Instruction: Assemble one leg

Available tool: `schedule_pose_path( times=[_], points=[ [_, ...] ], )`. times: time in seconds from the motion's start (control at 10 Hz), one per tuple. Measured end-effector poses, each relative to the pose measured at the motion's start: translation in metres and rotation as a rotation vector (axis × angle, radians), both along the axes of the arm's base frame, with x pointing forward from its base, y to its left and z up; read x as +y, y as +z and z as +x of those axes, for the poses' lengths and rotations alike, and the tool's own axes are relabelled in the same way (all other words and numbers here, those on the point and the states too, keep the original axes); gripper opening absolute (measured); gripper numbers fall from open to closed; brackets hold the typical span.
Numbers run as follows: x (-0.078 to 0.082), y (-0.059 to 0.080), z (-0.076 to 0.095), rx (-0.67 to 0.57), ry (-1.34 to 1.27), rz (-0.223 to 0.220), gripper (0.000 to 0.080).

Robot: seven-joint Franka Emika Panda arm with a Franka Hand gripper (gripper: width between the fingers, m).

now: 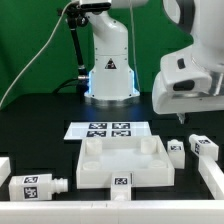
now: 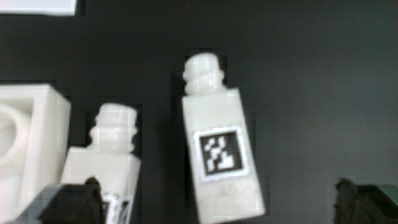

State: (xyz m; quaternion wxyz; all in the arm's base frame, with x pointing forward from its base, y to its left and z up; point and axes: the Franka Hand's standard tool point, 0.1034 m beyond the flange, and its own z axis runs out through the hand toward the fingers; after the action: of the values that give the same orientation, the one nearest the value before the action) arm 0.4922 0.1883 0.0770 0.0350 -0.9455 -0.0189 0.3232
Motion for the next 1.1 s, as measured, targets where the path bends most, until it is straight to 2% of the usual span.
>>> schedule_pose_path(
  times=[0.2, 0.4, 0.5, 1.1],
  points=[
    [-0.003, -0.001, -0.008, 0.143, 0.014, -0.005, 0.0649],
    [0.002, -0.013, -0.008, 0.214, 0.048, -0.017, 0.0649],
    [0.009, -0.017, -0.007, 0.201, 0.055, -0.050, 0.0649],
    [0.024, -0.048, -0.018, 0.206, 0.082, -0.032, 0.0649]
  ],
)
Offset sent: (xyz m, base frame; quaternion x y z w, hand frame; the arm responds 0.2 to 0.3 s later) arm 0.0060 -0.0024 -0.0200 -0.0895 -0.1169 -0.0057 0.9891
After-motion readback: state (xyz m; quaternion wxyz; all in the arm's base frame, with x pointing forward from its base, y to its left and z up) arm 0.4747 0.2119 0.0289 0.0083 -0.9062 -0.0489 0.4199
